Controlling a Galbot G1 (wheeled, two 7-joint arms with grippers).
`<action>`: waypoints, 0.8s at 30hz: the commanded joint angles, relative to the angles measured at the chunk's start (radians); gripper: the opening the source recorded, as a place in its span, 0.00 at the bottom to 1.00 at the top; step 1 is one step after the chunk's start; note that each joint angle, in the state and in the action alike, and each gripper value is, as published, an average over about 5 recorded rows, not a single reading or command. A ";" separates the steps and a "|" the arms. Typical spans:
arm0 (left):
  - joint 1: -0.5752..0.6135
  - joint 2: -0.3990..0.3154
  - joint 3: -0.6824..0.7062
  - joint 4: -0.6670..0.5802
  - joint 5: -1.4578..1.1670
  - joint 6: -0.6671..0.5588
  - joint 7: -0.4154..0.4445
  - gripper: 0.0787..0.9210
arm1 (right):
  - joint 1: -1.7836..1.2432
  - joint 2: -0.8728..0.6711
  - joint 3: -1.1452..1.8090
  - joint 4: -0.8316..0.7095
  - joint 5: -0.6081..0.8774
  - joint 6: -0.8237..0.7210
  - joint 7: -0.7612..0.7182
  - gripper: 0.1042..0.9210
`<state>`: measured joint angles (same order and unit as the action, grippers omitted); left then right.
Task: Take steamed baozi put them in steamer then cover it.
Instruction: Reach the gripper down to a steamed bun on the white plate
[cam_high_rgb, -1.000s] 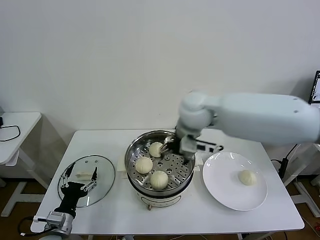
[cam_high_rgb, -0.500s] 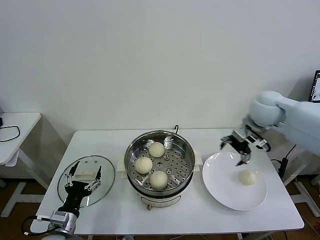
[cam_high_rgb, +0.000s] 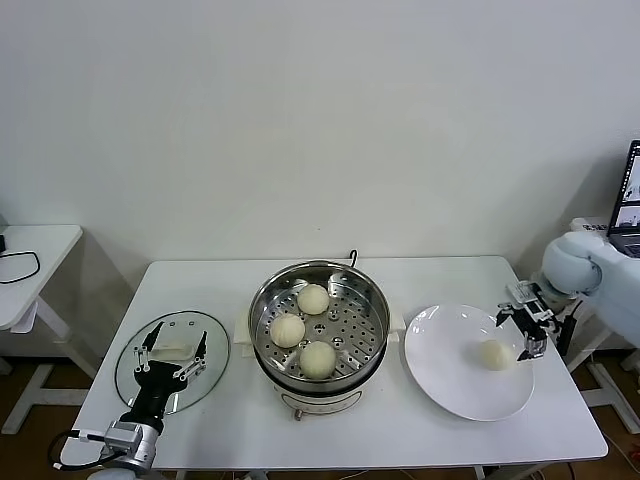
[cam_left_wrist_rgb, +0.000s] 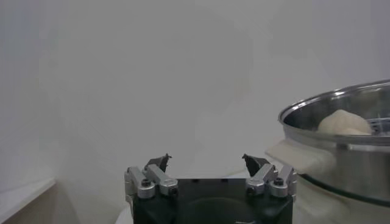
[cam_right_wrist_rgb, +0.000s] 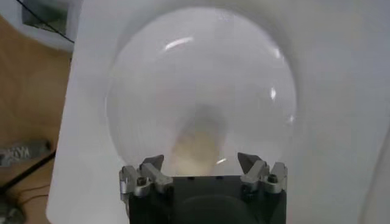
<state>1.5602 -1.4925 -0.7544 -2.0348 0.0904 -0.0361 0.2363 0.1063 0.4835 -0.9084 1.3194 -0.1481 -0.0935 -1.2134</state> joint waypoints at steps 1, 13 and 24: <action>0.001 0.000 -0.002 0.002 0.003 -0.001 0.000 0.88 | -0.216 0.044 0.194 -0.130 -0.072 -0.022 0.086 0.88; -0.001 0.000 -0.008 0.012 0.006 -0.002 -0.001 0.88 | -0.247 0.109 0.228 -0.163 -0.067 -0.025 0.115 0.88; -0.007 0.000 0.003 0.017 0.011 -0.002 -0.002 0.88 | -0.261 0.111 0.236 -0.148 -0.066 -0.027 0.102 0.88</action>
<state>1.5533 -1.4931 -0.7557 -2.0193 0.1004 -0.0380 0.2346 -0.1275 0.5800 -0.6971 1.1847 -0.2076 -0.1172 -1.1210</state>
